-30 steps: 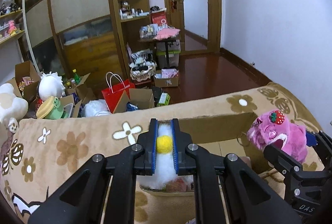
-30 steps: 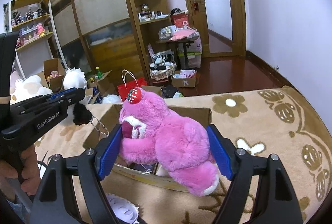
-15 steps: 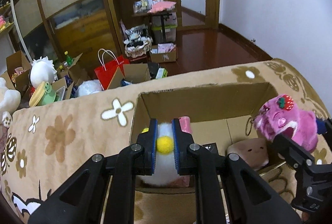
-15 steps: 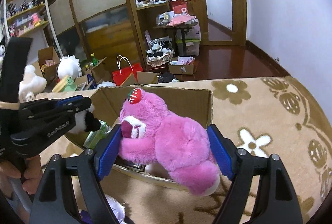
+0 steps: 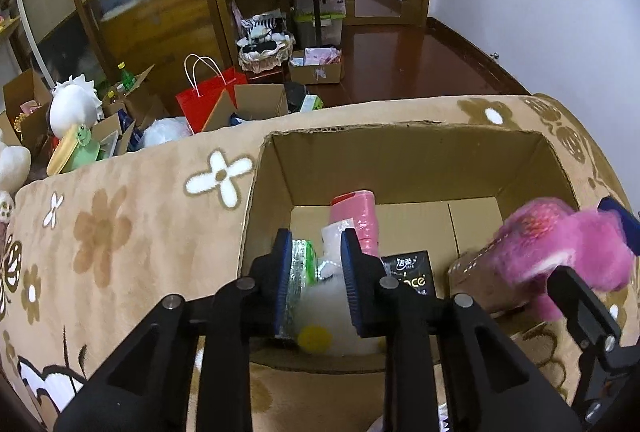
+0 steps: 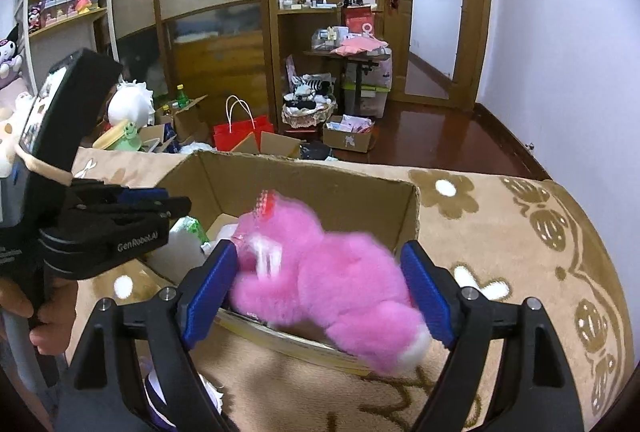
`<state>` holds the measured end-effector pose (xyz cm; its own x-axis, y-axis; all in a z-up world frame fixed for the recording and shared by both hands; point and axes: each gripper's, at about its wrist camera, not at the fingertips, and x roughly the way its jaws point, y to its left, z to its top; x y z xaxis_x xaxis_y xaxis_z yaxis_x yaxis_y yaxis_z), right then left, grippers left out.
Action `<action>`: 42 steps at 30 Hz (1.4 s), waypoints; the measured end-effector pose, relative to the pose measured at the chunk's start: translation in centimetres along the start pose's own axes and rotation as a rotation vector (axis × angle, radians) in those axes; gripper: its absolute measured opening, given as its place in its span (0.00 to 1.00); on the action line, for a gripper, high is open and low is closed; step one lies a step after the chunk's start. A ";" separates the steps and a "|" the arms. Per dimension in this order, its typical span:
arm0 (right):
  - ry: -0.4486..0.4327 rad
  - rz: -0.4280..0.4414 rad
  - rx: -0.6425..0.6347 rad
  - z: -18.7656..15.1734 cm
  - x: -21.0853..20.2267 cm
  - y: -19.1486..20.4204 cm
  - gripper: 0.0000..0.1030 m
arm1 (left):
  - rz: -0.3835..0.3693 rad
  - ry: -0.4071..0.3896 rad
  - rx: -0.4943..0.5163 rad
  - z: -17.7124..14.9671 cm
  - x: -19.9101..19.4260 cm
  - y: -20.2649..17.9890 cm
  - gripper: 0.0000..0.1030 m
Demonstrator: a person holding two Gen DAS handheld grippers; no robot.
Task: Organize soft objects
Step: 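Lower the keychain into the box with the left tool while the right tool drops the pink bear in, then move both tools down toward the white-haired doll and yellow dog plush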
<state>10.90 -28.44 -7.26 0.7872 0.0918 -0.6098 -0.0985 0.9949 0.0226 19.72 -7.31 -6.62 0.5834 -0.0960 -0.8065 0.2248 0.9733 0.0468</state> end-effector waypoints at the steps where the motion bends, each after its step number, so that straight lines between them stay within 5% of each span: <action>1: -0.006 0.002 0.000 0.1 -0.1 -0.1 0.85 | 0.006 0.000 0.008 0.0 -0.1 -0.1 0.24; 6: -0.017 0.008 0.013 0.2 -0.6 -0.2 0.91 | 0.020 -0.011 0.018 -0.2 -0.7 -0.2 0.47; 10: -0.015 0.009 0.029 0.2 -1.1 -0.3 0.94 | 0.026 -0.024 0.021 -0.1 -1.5 -0.2 0.54; 21: -0.028 0.002 0.050 0.2 -3.7 0.1 1.00 | 0.051 -0.046 -0.006 -0.8 -4.5 1.0 0.91; 42: 0.107 -0.007 0.147 -4.2 -8.9 0.3 1.00 | -0.025 0.010 -0.003 -5.7 -11.4 1.3 0.98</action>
<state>1.30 -29.10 -5.13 0.7178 0.0877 -0.6907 0.0030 0.9916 0.1290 8.91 -3.76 -0.67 0.5699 -0.1183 -0.8132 0.2365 0.9713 0.0245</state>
